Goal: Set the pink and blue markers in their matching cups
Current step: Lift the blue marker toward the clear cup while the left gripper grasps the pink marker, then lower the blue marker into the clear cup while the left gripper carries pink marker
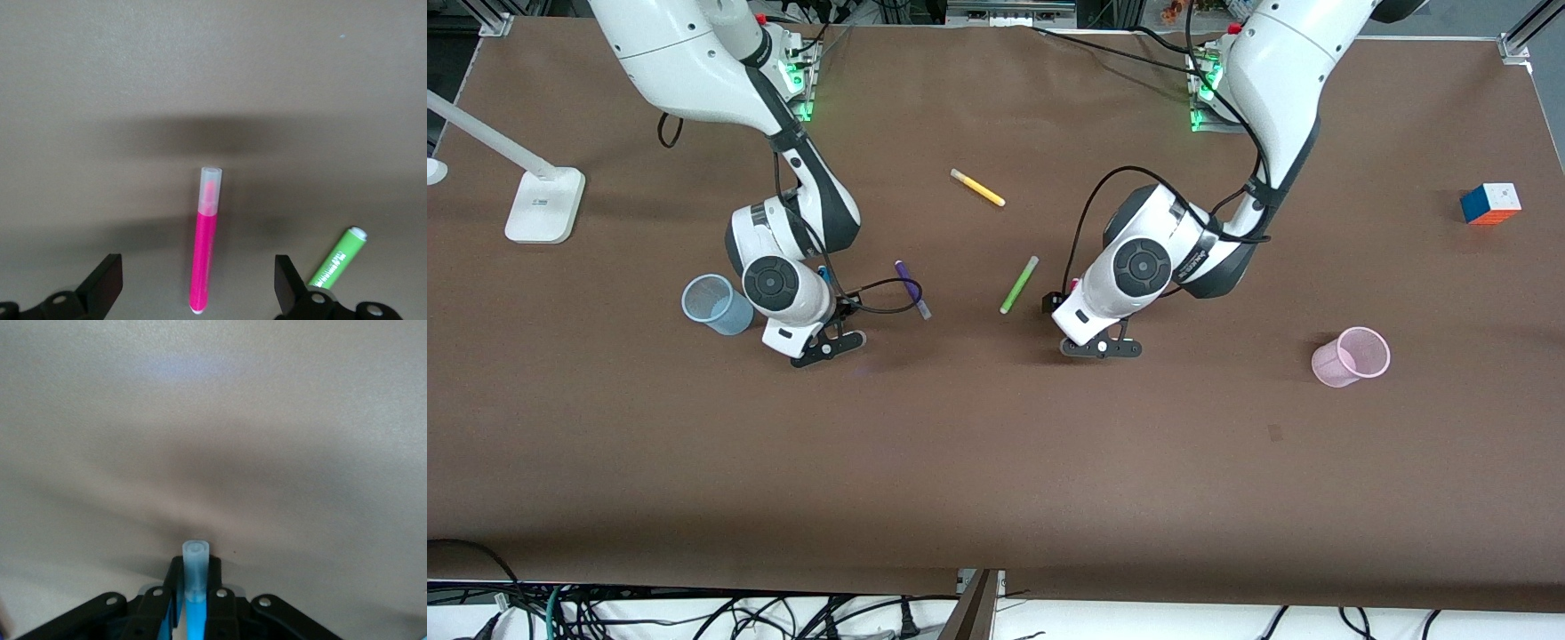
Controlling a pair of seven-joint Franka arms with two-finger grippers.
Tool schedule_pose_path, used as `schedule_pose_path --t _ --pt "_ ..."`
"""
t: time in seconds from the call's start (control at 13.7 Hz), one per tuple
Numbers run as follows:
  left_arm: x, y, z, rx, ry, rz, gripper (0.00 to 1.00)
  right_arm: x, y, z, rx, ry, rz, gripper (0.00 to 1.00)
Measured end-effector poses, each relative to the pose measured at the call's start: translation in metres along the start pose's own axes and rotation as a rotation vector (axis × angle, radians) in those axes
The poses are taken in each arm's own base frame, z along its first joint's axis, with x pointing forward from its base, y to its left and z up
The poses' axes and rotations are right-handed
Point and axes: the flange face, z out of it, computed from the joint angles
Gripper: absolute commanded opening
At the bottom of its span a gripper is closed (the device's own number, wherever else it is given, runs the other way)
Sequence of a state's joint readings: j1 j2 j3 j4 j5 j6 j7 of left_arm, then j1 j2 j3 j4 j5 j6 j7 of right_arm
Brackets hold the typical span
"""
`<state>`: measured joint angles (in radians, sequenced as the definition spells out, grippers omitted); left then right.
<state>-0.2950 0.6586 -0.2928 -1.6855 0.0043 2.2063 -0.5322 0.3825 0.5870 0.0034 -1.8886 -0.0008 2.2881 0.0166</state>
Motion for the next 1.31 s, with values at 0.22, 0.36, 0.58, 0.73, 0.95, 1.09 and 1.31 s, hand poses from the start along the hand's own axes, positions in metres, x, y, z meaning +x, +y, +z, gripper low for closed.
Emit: schedule_pose_path --t 0.22,0.36,0.58,0.73,0.95,1.09,1.31 --pt "0.001 -0.002 0.018 0.03 -0.002 0.009 1.0 0.008 0.004 -0.039 -0.004 0.073 -0.06 0.0" --pt "-0.002 0.006 0.031 0.025 0.0 0.0 1.0 0.007 0.017 -0.092 -0.013 0.106 -0.133 0.0" --pt "-0.002 0.011 0.05 0.016 0.005 -0.008 0.95 -0.011 0.038 -0.175 -0.004 0.104 -0.27 0.0" --pt "-0.001 0.008 0.056 0.037 0.016 0.009 0.65 -0.021 0.059 -0.199 0.053 0.133 -0.395 0.0" --pt "0.001 0.007 0.057 0.049 0.025 0.021 0.05 -0.033 0.117 -0.196 0.194 0.19 -0.587 0.0" --pt "0.002 0.008 0.053 0.046 0.032 0.021 0.0 -0.043 0.153 -0.191 0.266 0.235 -0.7 0.0" --pt "0.004 0.009 0.05 0.043 0.039 0.02 0.0 -0.055 0.18 -0.187 0.334 0.311 -0.861 0.0"
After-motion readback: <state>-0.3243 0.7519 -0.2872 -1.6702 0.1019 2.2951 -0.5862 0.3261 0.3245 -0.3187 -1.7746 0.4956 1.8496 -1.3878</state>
